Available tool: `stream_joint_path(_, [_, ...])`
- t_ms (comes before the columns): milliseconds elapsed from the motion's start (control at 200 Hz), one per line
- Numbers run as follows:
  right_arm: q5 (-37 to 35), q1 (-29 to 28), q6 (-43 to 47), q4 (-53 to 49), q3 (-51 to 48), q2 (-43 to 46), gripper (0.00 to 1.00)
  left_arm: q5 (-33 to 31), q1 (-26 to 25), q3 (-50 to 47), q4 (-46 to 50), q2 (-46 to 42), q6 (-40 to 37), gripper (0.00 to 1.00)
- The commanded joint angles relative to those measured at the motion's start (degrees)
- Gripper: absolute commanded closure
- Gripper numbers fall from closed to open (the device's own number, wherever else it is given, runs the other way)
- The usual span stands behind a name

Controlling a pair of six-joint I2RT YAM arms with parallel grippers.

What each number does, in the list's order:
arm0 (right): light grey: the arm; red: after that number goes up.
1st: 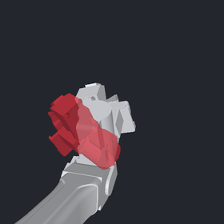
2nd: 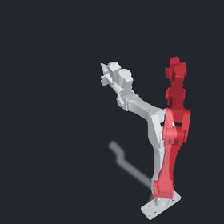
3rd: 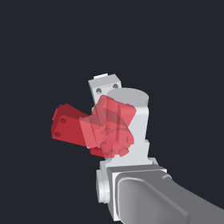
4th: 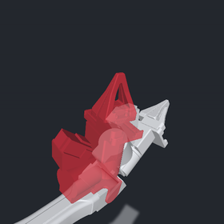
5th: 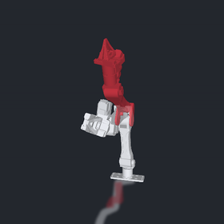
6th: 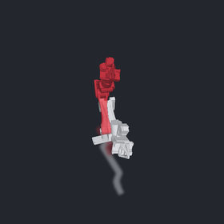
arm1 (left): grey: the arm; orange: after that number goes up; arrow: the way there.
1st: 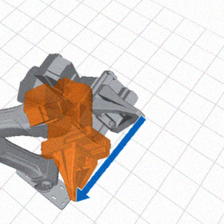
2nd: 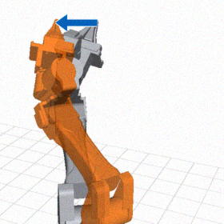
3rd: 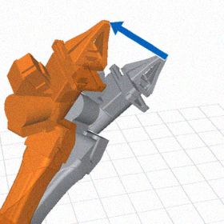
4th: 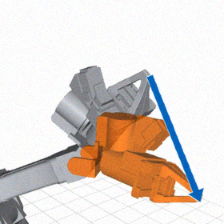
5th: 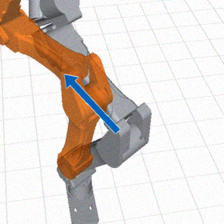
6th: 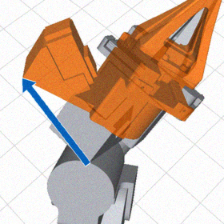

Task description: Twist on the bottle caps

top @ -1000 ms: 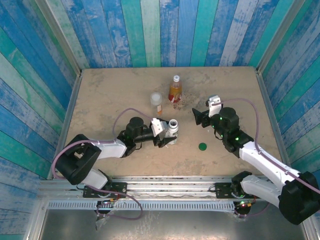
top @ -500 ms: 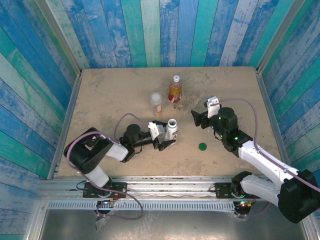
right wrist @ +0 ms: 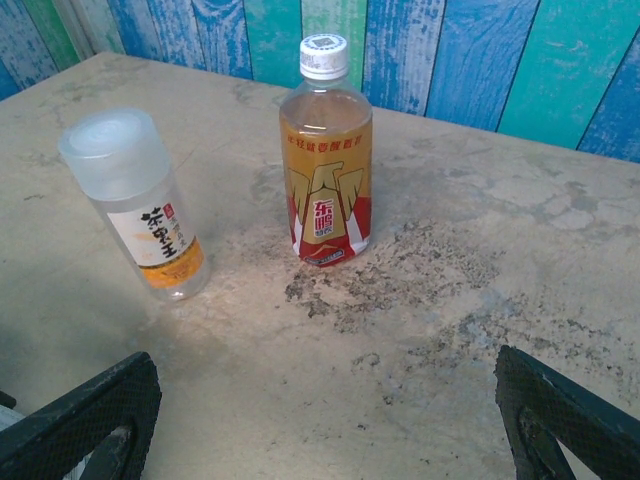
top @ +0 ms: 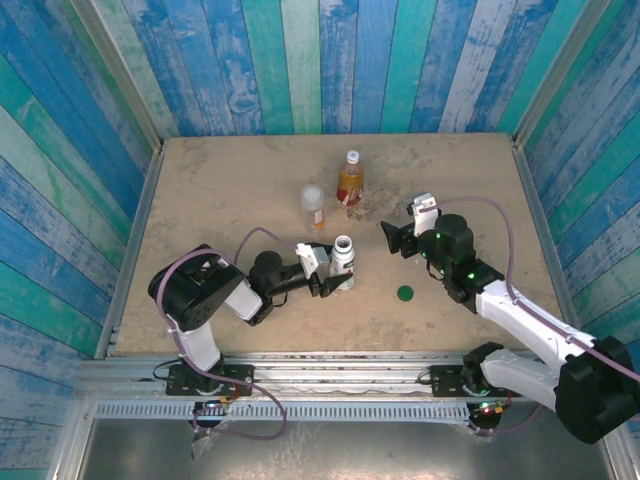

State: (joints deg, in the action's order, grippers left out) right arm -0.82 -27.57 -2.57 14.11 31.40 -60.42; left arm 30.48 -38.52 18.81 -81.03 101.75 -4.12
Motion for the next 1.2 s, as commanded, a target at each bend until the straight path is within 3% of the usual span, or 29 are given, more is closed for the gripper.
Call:
stream_joint_path(0, [0.7, 0.3, -0.4, -0.2, 1.3, 0.0, 0.11, -0.6, -0.2, 1.3, -2.2, 2.4, 0.7, 0.25])
stream_joint_path(175, [-0.5, 0.3, -0.7, -1.3, 1.0, 1.0, 0.11, -0.9, -0.2, 3.2, -0.4, 3.9, 1.5, 0.27])
stream_joint_path(341, [-2.5, 0.3, -2.5, -1.3, 0.2, 3.6, 0.09, -0.5, -0.2, 2.4, -2.3, 4.1, 1.8, 0.44])
stream_joint_path(411, [-4.5, 0.3, -5.0, -0.2, 0.0, 4.9, 0.00, -0.4, -0.2, 2.2, -2.1, 4.0, 1.5, 0.46])
stream_joint_path(581, [-7.5, 0.4, -5.7, -2.9, 0.6, 8.7, 0.00, 1.1, -0.2, 2.4, -2.2, 4.0, 1.6, 0.46])
stream_joint_path(636, [-5.7, 0.7, -4.2, -4.5, 0.8, 9.5, 0.00, 1.4, -0.2, 2.4, -2.5, 4.0, 1.8, 0.46])
stream_joint_path(686, [-4.9, 1.5, -8.2, -6.9, 1.3, 10.1, 0.00, 1.7, -0.2, 2.4, -2.4, 3.9, 1.8, 0.46])
stream_joint_path(786, [2.9, 3.4, -11.2, -8.9, 1.4, 10.7, 0.00, 1.4, -0.2, 2.6, -1.4, 3.8, 1.6, 0.46])
stream_joint_path(922, [5.8, 3.1, -11.4, -22.7, 4.5, 9.5, 0.02, 1.1, -0.1, 2.6, 0.2, 3.1, 0.6, 0.46])
stream_joint_path(1042, [-0.4, -1.8, -14.9, -28.6, 2.2, 10.9, 0.06, 1.1, -0.2, 3.3, 2.1, 2.8, -0.6, 0.46])
stream_joint_path(1197, [-13.0, -13.3, -22.2, -34.4, -0.8, 11.4, 0.11, 1.3, -0.1, 3.8, 1.7, 3.7, -0.9, 0.46])
